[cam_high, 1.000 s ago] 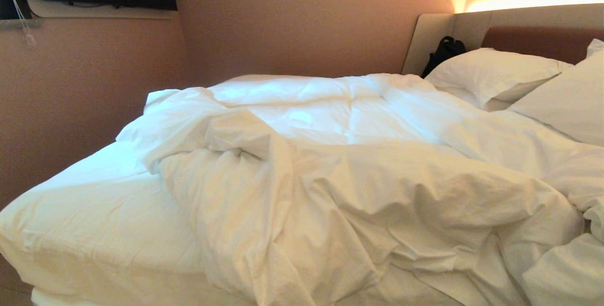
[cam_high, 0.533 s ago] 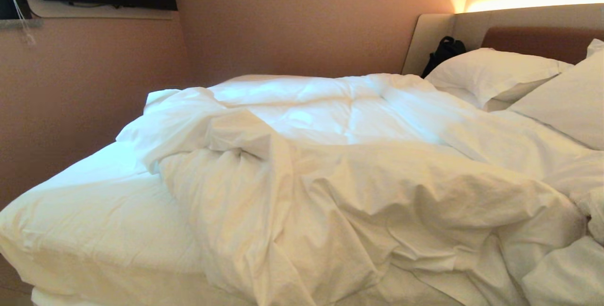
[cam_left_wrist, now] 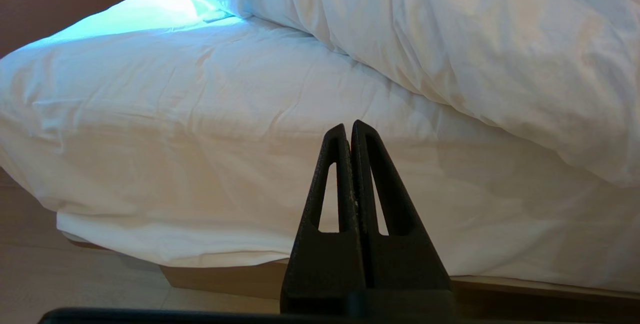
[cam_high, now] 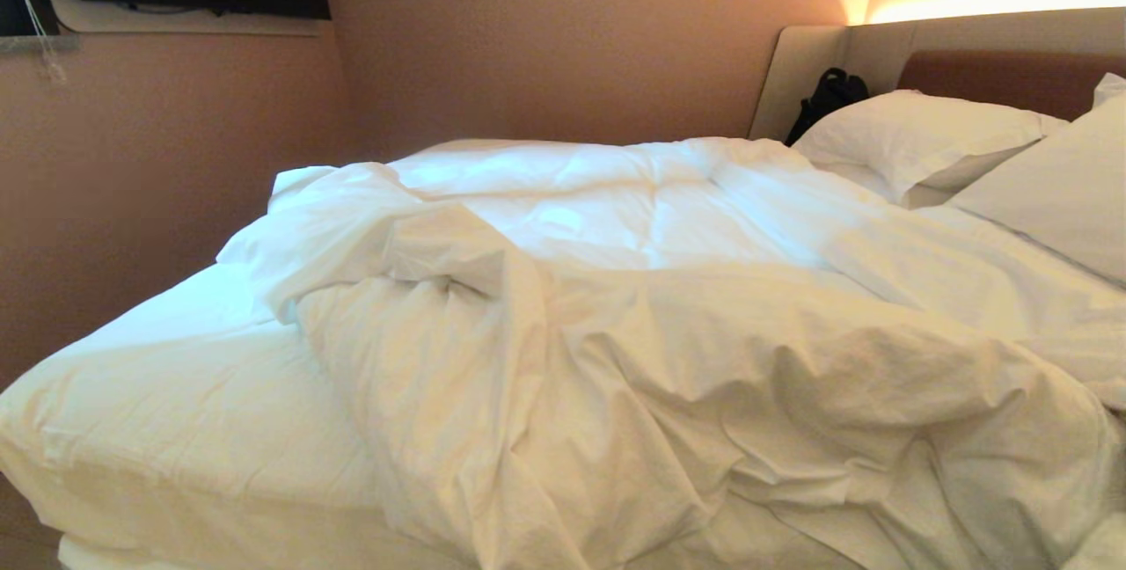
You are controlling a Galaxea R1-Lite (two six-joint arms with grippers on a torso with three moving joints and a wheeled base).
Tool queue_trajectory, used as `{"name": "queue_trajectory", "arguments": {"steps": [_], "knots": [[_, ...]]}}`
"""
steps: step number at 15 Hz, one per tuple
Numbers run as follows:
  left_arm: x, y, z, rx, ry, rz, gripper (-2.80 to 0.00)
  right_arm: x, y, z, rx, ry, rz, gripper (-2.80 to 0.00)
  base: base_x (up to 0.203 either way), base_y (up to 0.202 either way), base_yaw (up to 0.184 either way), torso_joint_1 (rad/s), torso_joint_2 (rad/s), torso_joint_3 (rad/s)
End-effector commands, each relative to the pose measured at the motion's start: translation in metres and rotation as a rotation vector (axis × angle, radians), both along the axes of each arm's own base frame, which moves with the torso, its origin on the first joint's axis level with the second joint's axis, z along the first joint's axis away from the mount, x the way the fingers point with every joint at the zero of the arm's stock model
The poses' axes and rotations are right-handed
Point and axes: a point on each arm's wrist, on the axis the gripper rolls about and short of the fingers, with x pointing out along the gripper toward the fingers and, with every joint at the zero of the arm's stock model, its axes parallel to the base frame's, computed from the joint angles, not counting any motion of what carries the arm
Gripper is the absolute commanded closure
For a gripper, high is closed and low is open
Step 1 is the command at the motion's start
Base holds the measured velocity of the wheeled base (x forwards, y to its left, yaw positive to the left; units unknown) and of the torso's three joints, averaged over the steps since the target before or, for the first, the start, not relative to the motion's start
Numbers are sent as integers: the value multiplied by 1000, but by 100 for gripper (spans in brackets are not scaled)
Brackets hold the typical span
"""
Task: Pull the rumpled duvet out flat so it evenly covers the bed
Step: Flatten the corners of the folded blanket
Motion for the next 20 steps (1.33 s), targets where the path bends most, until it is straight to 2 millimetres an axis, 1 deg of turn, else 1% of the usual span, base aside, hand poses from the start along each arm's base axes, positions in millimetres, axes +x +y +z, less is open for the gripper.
{"name": "queue_trajectory", "arguments": {"steps": [1,2,3,5,7,9,11,12,13,14,16,17,19,20], "knots": [[0,0,0,0,0,0,0,-2,16,10,122,-82,185,-280,0,0,0,0,0,0],[0,0,0,0,2,0,0,0,21,9,130,-75,250,-193,0,0,0,0,0,0],[0,0,0,0,0,0,0,4,26,5,144,-60,314,0,0,0,0,0,0,0],[0,0,0,0,0,0,0,19,30,-6,174,14,406,0,0,0,0,0,0,0],[0,0,0,0,0,0,0,47,34,-25,192,147,457,0,0,0,0,0,0,0],[0,0,0,0,0,0,0,75,38,-45,177,291,436,0,0,0,0,0,0,0],[0,0,0,0,2,0,0,96,53,-63,129,422,423,0,0,0,0,0,0,0],[0,0,0,0,0,0,0,102,58,-71,104,472,399,0,0,0,0,0,0,0],[0,0,0,0,0,0,0,104,59,-75,96,498,387,0,0,0,0,0,0,0],[0,0,0,0,-1,0,0,106,65,-83,60,540,381,0,0,0,0,0,0,0],[0,0,0,0,1,0,0,112,78,-105,-32,651,354,0,0,0,0,0,0,0],[0,0,0,0,1,0,0,114,82,-112,-57,680,356,0,0,0,0,0,0,0],[0,0,0,0,0,0,0,121,85,-118,-73,678,362,0,0,0,0,0,0,0],[0,0,0,0,1,0,0,127,86,-122,-83,678,361,-280,0,0,0,0,0,0]]}}
